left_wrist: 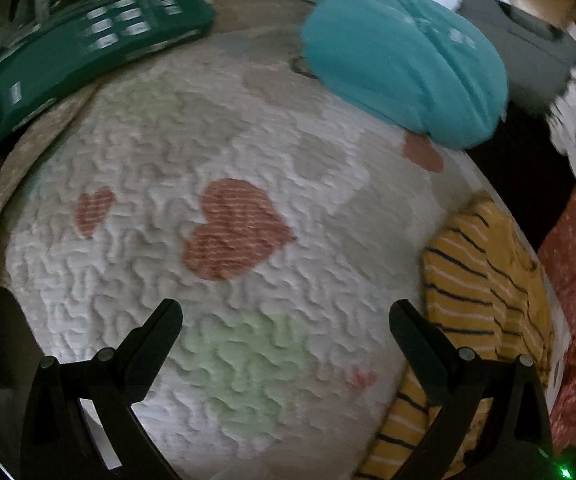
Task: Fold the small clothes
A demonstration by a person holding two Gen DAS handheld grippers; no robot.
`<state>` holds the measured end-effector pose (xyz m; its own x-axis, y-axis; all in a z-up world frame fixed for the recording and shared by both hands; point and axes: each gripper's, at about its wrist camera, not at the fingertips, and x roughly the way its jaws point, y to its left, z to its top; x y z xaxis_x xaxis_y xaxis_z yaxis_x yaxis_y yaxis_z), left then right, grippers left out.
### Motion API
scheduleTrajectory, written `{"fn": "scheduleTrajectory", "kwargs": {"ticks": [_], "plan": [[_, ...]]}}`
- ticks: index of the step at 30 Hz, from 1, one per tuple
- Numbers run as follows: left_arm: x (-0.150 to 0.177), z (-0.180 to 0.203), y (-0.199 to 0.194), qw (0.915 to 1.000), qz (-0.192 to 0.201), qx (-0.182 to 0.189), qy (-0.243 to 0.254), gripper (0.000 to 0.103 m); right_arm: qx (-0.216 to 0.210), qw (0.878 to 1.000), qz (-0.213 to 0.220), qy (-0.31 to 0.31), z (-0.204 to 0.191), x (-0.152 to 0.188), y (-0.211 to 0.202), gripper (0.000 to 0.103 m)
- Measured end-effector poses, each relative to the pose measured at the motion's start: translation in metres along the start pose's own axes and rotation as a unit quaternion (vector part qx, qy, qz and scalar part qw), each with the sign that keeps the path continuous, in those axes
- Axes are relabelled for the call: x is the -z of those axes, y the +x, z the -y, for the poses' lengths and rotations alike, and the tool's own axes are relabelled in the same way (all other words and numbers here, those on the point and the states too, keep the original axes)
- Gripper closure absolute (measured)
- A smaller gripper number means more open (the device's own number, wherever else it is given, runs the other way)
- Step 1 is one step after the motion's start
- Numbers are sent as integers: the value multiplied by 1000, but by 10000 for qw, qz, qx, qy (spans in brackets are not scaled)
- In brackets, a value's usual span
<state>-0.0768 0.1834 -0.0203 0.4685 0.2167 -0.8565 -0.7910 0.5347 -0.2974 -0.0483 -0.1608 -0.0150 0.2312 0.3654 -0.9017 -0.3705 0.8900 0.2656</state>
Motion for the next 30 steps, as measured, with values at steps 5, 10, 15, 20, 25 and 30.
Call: {"fn": "scheduleTrajectory", "kwargs": {"ticks": [5,10,15,20,25,30], "plan": [[-9,-25,1,9990,-50,-57,-450,0,250,9981,289,-491,-32,-13,-26,99],[-11,-37,4,9977,-182,-39,-647,0,382,9968,285,-638,-50,-28,-20,99],[-16,-50,-5,9963,29,-276,-815,0,-408,9972,81,-622,-89,-42,-14,100],[-22,-90,-13,9865,199,-782,-1424,0,-1463,9825,-228,-1132,-186,-64,9,99],[-23,-147,-29,9638,475,-1186,-2341,0,-2454,9532,-752,-1596,-280,-62,51,97],[-24,-154,-29,9639,481,-1283,-2283,0,-2646,9538,-756,-1203,-278,-60,65,96]]}}
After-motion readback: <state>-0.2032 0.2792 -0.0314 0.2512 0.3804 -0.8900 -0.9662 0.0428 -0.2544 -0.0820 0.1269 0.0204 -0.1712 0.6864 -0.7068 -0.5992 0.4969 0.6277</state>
